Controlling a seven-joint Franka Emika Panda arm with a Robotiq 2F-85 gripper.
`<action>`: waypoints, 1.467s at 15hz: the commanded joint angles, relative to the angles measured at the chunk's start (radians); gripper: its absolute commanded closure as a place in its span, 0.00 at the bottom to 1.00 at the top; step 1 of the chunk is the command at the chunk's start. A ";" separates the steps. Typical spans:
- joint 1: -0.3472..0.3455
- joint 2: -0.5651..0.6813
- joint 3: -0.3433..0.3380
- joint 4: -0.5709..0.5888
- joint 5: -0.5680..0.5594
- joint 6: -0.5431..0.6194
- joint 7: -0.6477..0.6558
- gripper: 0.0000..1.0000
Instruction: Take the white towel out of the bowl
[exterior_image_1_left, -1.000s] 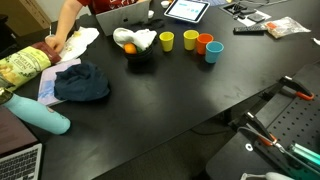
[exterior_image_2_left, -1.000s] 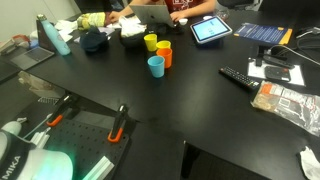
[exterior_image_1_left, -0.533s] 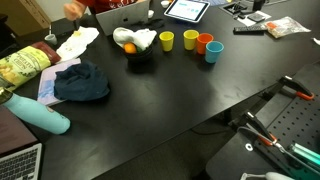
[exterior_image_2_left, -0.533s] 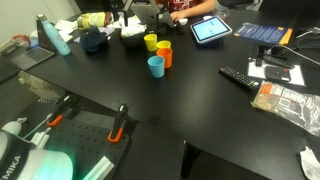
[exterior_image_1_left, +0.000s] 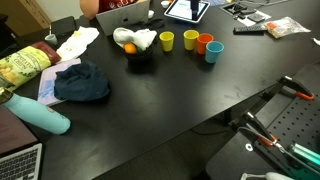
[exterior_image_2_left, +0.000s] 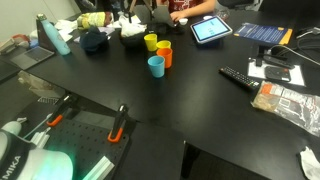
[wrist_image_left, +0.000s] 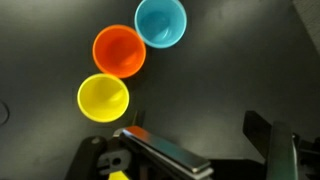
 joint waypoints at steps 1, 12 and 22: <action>-0.030 0.180 0.080 0.255 0.048 0.066 -0.101 0.00; 0.168 0.504 0.125 0.653 -0.163 0.064 -0.206 0.00; 0.257 0.634 0.046 0.804 -0.340 0.050 -0.242 0.34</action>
